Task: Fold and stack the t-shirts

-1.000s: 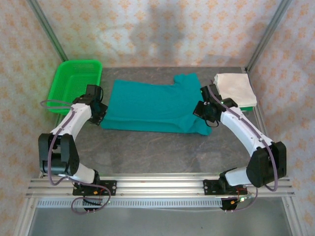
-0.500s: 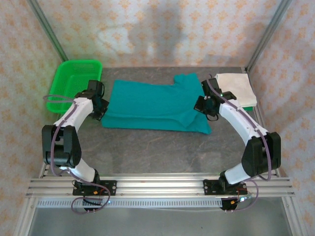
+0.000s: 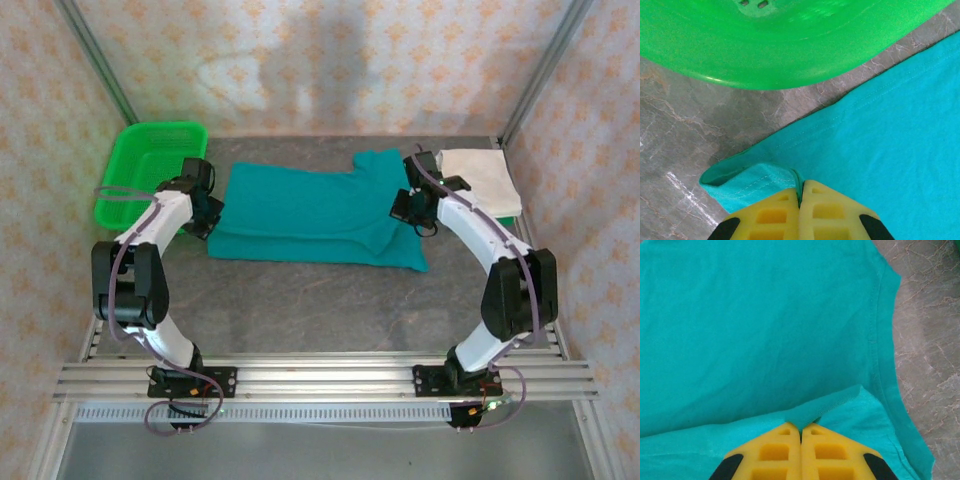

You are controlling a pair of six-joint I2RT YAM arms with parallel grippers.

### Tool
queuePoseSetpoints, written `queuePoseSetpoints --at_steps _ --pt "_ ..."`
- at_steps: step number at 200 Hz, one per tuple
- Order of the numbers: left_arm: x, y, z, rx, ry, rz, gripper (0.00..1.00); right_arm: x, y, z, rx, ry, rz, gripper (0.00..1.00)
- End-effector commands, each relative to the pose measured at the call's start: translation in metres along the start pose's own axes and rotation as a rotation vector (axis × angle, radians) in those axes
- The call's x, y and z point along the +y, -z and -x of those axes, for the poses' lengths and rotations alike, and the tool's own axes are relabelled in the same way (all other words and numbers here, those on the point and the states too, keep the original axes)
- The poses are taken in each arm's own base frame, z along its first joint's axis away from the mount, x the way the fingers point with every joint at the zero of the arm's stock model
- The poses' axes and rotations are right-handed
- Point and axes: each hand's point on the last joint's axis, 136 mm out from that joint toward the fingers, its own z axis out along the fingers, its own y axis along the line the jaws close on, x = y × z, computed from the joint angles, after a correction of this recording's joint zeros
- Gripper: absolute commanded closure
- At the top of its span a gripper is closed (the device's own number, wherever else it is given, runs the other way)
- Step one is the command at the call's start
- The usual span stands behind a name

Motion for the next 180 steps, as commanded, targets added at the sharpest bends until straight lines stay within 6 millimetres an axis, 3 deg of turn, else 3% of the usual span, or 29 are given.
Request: queuePoseSetpoints --at_steps 1,119,180 --pt "-0.001 0.002 0.007 -0.009 -0.014 0.017 1.0 -0.002 0.002 0.017 -0.039 0.009 -0.026 1.0" --pt "-0.01 -0.005 0.009 0.003 -0.023 0.022 1.0 -0.005 -0.015 0.033 -0.038 0.008 -0.053 1.0" --pt "-0.015 -0.013 0.007 0.026 -0.034 0.025 1.0 -0.009 -0.027 0.025 -0.001 0.001 -0.056 1.0"
